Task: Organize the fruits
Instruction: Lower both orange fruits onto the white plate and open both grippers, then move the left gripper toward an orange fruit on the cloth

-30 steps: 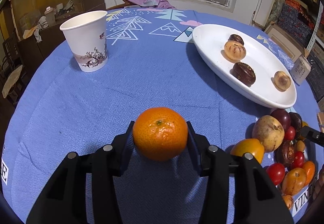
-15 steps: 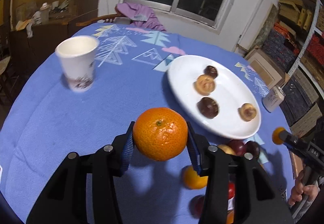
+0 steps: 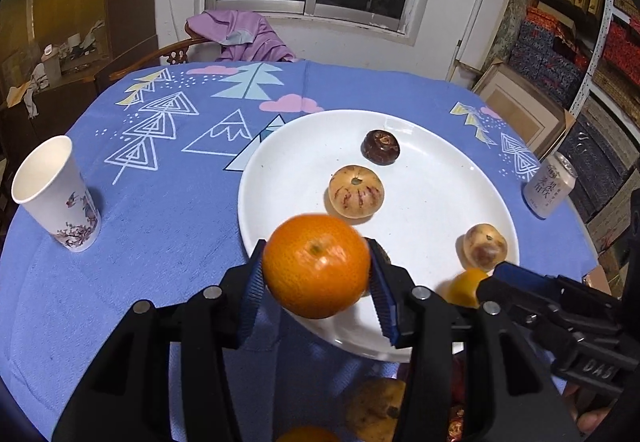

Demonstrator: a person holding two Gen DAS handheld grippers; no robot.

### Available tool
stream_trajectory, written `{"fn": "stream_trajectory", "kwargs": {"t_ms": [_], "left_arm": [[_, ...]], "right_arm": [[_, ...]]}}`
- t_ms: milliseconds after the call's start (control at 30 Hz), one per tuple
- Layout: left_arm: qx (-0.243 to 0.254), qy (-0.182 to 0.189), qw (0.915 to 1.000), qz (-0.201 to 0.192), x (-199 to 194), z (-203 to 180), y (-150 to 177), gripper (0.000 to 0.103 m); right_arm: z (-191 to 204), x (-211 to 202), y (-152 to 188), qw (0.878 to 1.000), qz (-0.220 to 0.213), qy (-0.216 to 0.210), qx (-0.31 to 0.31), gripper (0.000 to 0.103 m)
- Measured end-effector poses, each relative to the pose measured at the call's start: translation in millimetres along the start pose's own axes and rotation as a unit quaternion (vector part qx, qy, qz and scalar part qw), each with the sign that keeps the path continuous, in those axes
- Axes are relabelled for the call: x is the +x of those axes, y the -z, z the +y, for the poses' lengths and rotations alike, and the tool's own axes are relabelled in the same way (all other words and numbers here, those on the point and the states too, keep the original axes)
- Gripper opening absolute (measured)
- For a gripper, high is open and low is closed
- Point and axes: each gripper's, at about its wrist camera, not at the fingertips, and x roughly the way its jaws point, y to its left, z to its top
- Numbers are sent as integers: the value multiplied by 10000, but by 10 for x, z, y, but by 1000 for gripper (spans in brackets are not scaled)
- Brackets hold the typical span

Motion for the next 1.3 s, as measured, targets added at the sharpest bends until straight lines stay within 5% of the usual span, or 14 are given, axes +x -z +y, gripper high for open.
{"fn": "stream_trajectory", "kwargs": {"t_ms": [100, 267, 433, 733, 1167, 1300], "left_arm": [[-5, 27, 9998, -178, -120, -12, -9, 64], [-41, 119, 9993, -341, -354, 36, 56, 71], [-135, -163, 9989, -412, -517, 272, 329, 86], [-296, -395, 9986, -197, -714, 529, 856, 94], [214, -682, 9974, -50, -629, 373, 968, 99], [-157, -822, 9965, -8, -658, 590, 919, 99]], "right_arm": [[-34, -116, -26, 9998, -144, -102, 110, 56], [-64, -304, 68, 9992, -315, -121, 198, 65], [-165, -573, 238, 9979, -580, 18, 274, 85], [-574, -768, 581, 9927, -518, 196, 1067, 90], [-900, -746, 621, 9792, -431, -120, 1979, 95], [-931, -756, 618, 9777, -455, -141, 2045, 95]]}}
